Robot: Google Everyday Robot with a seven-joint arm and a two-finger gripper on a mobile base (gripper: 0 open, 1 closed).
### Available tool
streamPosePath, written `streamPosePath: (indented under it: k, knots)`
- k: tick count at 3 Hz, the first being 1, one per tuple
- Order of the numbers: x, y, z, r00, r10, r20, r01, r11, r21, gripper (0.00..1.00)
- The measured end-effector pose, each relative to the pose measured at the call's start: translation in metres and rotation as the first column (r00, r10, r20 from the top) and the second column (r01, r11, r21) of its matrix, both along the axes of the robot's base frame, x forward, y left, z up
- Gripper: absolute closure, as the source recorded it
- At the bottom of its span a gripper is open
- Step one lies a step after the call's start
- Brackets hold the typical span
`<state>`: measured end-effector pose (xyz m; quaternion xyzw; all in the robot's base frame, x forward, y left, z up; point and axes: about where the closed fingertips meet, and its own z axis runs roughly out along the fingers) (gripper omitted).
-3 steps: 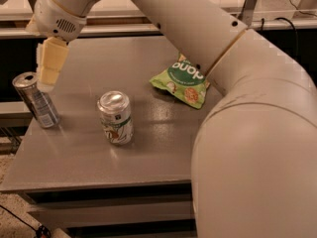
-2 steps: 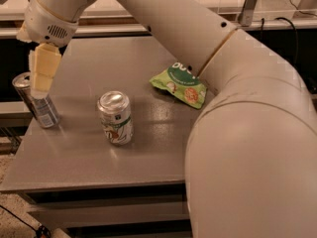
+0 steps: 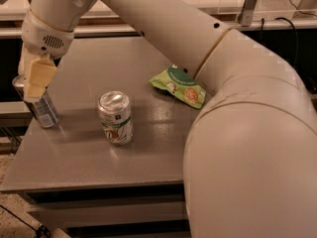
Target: Move redbull can near 7up can
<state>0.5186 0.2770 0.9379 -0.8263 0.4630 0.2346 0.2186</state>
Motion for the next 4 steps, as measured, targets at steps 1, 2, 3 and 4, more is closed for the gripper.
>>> streamPosePath:
  k: [1, 2, 3, 4]
  knots:
    - [-0.005, 0.001, -0.006, 0.9997, 0.009, -0.022, -0.009, 1.0, -0.025, 0.62]
    - [-0.004, -0.002, -0.004, 0.9994, 0.019, -0.03, -0.02, 0.999, -0.043, 0.87]
    - [0.006, -0.027, 0.021, 0.9998, -0.015, 0.013, 0.015, 0.999, -0.042, 1.0]
    - [0.017, -0.06, 0.055, 0.9937, -0.077, 0.081, 0.079, 0.996, -0.029, 1.0]
